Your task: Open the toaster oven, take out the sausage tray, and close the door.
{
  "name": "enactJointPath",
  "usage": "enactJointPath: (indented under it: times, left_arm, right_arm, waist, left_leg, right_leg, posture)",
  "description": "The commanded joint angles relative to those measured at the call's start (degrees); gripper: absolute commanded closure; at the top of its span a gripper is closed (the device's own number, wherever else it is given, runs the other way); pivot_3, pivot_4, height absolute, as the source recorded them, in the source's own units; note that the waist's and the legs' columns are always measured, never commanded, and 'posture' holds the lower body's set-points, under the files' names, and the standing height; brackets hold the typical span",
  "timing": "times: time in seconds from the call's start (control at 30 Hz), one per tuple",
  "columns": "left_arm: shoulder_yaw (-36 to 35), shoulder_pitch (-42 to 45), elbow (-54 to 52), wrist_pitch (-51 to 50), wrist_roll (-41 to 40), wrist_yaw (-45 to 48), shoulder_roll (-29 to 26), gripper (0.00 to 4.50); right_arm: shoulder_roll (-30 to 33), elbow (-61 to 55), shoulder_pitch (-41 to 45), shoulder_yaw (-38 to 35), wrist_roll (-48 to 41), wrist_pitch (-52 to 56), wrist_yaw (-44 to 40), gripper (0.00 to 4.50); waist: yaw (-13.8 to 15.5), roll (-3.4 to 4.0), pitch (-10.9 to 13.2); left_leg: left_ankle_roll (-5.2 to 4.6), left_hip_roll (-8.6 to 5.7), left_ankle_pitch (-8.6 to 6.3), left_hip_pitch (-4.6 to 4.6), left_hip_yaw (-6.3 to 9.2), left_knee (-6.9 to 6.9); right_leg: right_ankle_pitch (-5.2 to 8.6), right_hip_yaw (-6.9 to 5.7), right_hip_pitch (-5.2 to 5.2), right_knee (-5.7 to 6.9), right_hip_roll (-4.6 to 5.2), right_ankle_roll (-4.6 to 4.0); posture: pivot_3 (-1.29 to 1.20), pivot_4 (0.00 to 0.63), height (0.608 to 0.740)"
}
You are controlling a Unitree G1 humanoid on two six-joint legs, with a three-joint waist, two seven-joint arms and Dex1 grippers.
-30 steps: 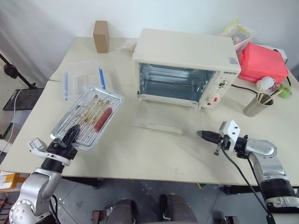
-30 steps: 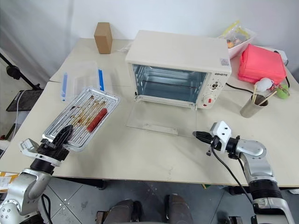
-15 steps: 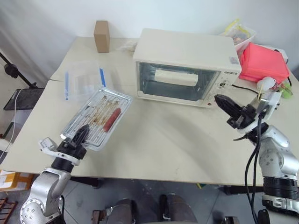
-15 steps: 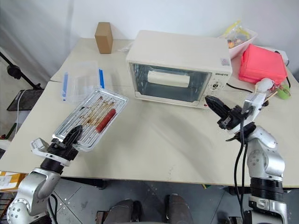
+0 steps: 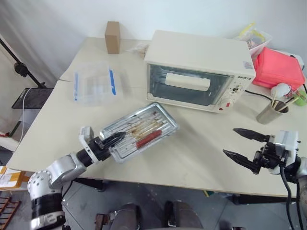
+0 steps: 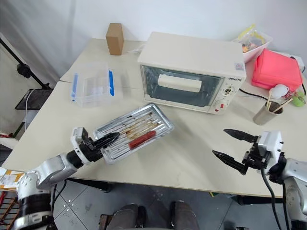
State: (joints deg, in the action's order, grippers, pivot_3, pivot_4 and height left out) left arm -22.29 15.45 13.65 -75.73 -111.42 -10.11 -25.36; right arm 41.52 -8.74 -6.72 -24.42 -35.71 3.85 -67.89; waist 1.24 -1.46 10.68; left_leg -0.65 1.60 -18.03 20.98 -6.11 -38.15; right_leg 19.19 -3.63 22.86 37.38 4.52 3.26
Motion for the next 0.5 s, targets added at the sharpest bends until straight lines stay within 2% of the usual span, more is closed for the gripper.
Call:
enactJointPath:
  times: [0.03, 0.13, 0.27, 0.5]
  left_arm:
    - [6.3, 4.5, 6.5, -3.4, 1.1, 4.1, -1.9, 4.50]
    - [9.2, 7.9, 9.6, -5.7, 5.3, 8.0, -2.7, 4.50]
    - [17.3, 21.5, 18.2, -8.2, 21.7, 18.7, 0.8, 4.50]
    - [25.4, 31.4, 25.5, -6.4, 42.0, 36.3, 3.3, 4.50]
  right_arm:
    - [0.8, -4.3, -3.2, -3.6, -1.4, -0.1, 0.1, 0.03]
    - [0.6, -6.1, -5.9, -4.9, -1.5, -0.3, 0.3, 0.03]
    - [0.4, -8.0, -14.6, -8.4, 0.3, -1.6, -1.2, 0.03]
    - [-1.2, -12.6, -20.6, -9.8, -0.1, -0.8, 1.7, 0.03]
  waist:
    - [0.2, 0.02, 0.0]
    - [0.4, 0.12, -0.1]
    - [2.2, 0.20, -0.1]
    - [1.9, 0.30, -0.1]
  left_leg:
    - [0.00, -0.01, 0.00, 0.00, 0.03, 0.00]
    - [0.01, -0.04, 0.00, -0.05, 0.06, -0.01]
    - [0.02, -0.30, 0.00, 0.04, 0.45, -0.03]
    - [-0.02, -0.40, -0.07, 0.08, 0.42, 0.06]
  right_leg:
    - [0.00, -0.03, -0.03, -0.02, 0.02, 0.00]
    - [0.00, -0.05, -0.11, -0.04, 0.06, 0.00]
    - [-0.04, -0.21, -0.26, -0.20, 0.11, 0.09]
    - [-0.23, -0.19, -0.39, -0.60, 0.21, 0.40]
  posture:
    - [0.00, 0.150, 0.740]
    - [0.00, 0.150, 0.740]
    - [0.00, 0.150, 0.740]
    - [0.00, 0.150, 0.740]
